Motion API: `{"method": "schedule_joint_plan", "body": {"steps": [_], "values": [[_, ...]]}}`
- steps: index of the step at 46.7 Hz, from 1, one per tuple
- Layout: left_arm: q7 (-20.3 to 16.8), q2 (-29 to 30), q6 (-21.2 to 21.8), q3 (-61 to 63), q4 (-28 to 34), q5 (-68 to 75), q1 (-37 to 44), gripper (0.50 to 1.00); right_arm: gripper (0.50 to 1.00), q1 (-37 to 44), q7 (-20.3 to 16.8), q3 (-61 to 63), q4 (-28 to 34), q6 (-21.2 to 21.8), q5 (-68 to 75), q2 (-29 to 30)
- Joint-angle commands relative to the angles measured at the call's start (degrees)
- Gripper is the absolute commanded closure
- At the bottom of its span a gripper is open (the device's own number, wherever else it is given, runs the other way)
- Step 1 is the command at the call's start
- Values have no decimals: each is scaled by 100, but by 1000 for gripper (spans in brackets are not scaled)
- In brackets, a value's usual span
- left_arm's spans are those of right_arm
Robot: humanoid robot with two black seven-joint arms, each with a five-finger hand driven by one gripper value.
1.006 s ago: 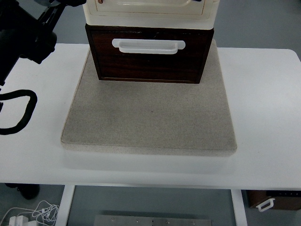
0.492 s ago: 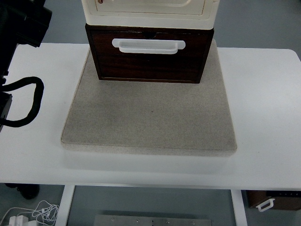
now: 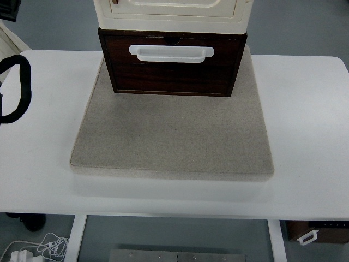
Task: Close drawer under combined cabinet
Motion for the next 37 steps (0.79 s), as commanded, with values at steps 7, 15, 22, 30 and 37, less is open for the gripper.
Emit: {"method": "schedule_joint_plan", "body": {"steps": [7, 15, 22, 30, 37], "values": [[-319, 524, 1, -18, 667, -193, -28, 501, 548, 6, 0, 0, 0, 3, 0, 0], [-434, 937, 520, 52, 1124, -704, -142, 501, 548, 6, 0, 0, 0, 3, 0, 0], [-487, 1113, 1101, 52, 1889, -712, -415, 501, 548, -2, 0, 0, 0, 3, 0, 0], [-522, 1517, 1242, 61, 2205, -739, -336, 501, 548, 6, 0, 0, 0, 3, 0, 0], [-557, 1615, 1260, 517, 2812, -747, -318, 501, 548, -2, 0, 0, 0, -6, 0, 0]]}}
